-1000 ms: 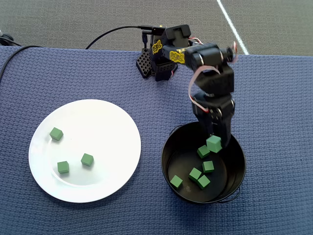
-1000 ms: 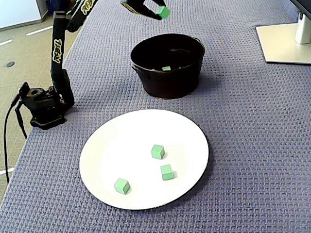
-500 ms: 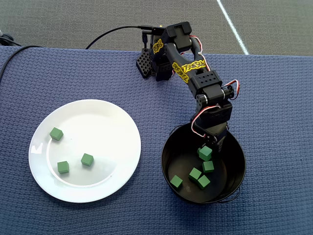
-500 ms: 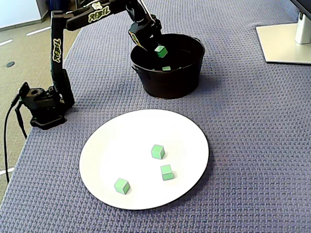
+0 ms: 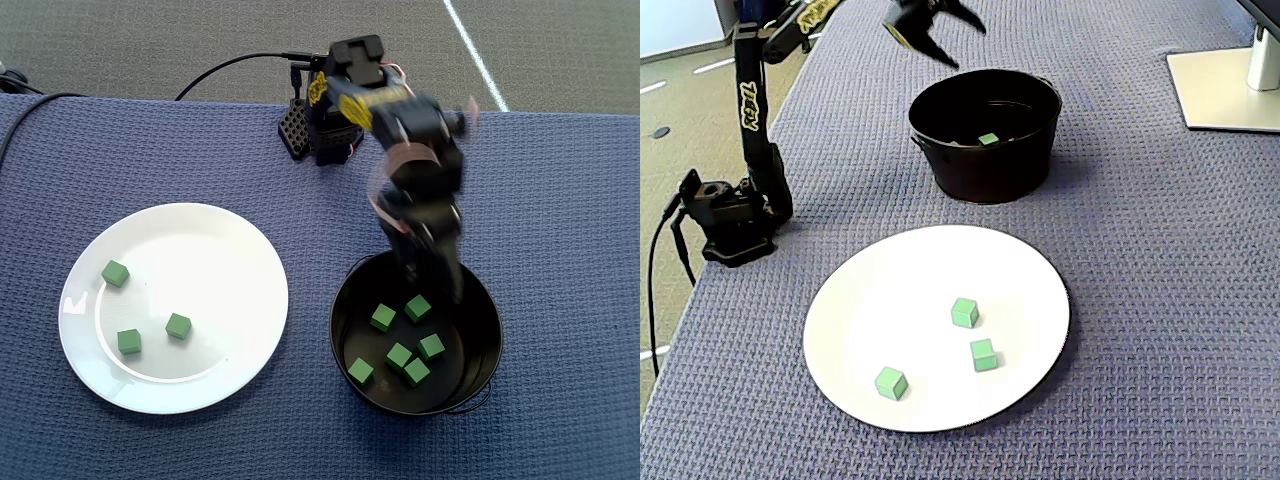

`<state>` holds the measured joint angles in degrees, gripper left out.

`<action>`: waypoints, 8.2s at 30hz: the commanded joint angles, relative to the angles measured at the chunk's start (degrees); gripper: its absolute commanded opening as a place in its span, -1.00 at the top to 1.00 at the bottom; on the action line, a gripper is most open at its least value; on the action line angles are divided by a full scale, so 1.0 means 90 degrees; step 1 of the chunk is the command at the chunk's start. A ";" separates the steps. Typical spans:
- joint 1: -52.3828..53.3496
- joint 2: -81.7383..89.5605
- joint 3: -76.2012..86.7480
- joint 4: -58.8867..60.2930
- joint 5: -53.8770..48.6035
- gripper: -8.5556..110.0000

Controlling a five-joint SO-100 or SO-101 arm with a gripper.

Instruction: Pick up the items on the white plate and put them in the black container.

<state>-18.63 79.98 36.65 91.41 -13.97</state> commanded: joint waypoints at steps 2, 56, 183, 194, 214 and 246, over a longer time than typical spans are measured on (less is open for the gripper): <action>0.1953 0.0879 -0.2354 0.0410 -0.0244 0.48; 0.5332 -0.2227 0.3799 -0.3945 0.0762 0.47; 0.7578 -0.5771 -0.3252 0.1377 0.0107 0.44; 0.7461 -0.6084 -0.3330 0.1162 0.0078 0.50; 0.7607 -0.5303 -0.2188 0.0566 0.0566 0.86; -0.0469 -0.0762 0.3418 -0.2939 0.0771 0.86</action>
<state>-21.09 73.30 63.90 68.12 -8.26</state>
